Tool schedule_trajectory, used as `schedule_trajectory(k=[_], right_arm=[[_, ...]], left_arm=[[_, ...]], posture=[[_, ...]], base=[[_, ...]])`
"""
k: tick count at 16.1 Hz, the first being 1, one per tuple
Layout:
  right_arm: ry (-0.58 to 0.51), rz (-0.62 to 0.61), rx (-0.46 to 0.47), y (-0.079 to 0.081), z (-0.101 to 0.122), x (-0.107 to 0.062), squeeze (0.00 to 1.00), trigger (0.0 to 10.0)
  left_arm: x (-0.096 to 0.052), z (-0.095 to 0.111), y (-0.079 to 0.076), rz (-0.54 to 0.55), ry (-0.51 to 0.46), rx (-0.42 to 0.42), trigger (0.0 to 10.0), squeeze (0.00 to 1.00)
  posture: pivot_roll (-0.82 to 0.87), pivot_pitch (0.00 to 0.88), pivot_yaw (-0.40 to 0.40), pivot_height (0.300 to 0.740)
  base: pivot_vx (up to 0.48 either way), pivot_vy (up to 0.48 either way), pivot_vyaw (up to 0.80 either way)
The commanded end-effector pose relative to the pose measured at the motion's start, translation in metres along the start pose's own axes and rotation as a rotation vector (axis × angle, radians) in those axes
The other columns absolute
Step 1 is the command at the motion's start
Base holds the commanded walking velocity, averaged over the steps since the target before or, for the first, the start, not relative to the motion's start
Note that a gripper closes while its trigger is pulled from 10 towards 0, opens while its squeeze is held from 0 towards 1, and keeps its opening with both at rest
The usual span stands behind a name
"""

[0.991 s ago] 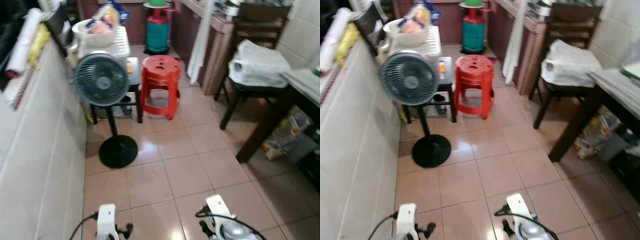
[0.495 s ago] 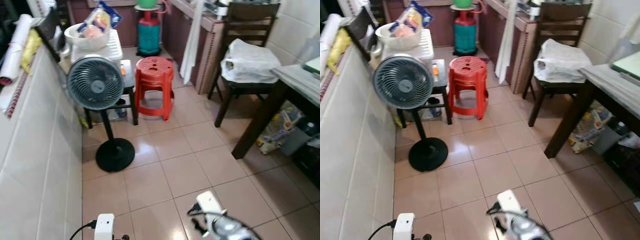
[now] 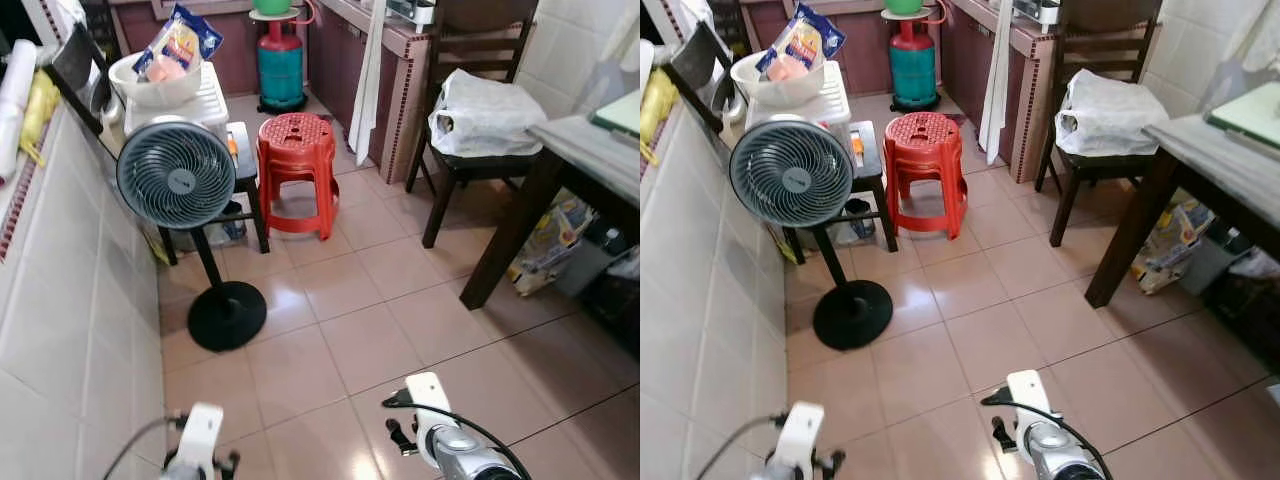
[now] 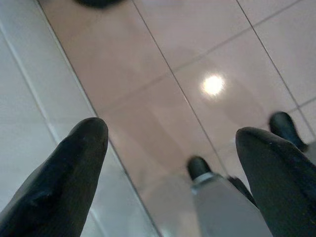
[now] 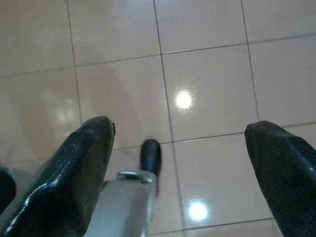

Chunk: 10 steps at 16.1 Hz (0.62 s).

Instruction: Setting the table

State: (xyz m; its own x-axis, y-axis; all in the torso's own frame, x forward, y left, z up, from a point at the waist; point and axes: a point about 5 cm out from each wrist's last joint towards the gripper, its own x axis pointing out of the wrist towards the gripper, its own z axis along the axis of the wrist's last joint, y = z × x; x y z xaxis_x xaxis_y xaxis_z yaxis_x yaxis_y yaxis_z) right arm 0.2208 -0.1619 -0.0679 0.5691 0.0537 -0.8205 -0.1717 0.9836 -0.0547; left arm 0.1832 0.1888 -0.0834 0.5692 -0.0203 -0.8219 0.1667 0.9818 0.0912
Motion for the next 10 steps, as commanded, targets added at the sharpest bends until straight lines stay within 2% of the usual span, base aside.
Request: schedule_trajectory(k=[1,3,4,5,7,10], right_arm=[[0.02,-0.014,0.036,0.0,-0.007,-0.001,0.0,10.0],[0.045,-0.058,0.122,-0.021,-0.033,-0.007,0.0,10.0],[0.05,-0.072,0.151,-0.023,-0.037,-0.008,0.0,10.0],[0.051,-0.076,0.156,-0.024,-0.038,-0.008,0.0,10.0],[0.065,-0.084,0.147,-0.027,-0.045,-0.01,0.0,10.0],[0.08,-0.083,0.118,-0.029,-0.052,-0.012,0.0,10.0]], left_arm=[[0.0,0.001,0.001,-0.004,0.003,0.03,10.0,0.0],[0.001,0.004,-0.001,-0.021,0.0,0.072,10.0,0.0],[0.001,0.004,-0.004,-0.033,-0.001,0.075,10.0,0.0],[0.001,0.004,-0.004,-0.036,-0.001,0.074,10.0,0.0],[0.001,0.002,-0.008,-0.044,0.001,0.085,10.0,0.0],[0.0,-0.004,-0.015,-0.073,0.015,0.103,10.0,0.0]], posture=[[-0.12,0.0,0.083,0.74],[-0.15,0.0,0.117,0.74],[-0.16,0.0,0.123,0.74],[-0.16,0.0,0.123,0.74],[-0.18,0.0,0.129,0.74],[-0.18,0.0,0.128,0.74]], base=[[0.0,0.0,-0.77],[0.0,0.0,-0.77],[0.0,0.0,-0.77],[0.0,0.0,-0.77],[0.0,0.0,0.0],[0.0,0.0,-0.73]])
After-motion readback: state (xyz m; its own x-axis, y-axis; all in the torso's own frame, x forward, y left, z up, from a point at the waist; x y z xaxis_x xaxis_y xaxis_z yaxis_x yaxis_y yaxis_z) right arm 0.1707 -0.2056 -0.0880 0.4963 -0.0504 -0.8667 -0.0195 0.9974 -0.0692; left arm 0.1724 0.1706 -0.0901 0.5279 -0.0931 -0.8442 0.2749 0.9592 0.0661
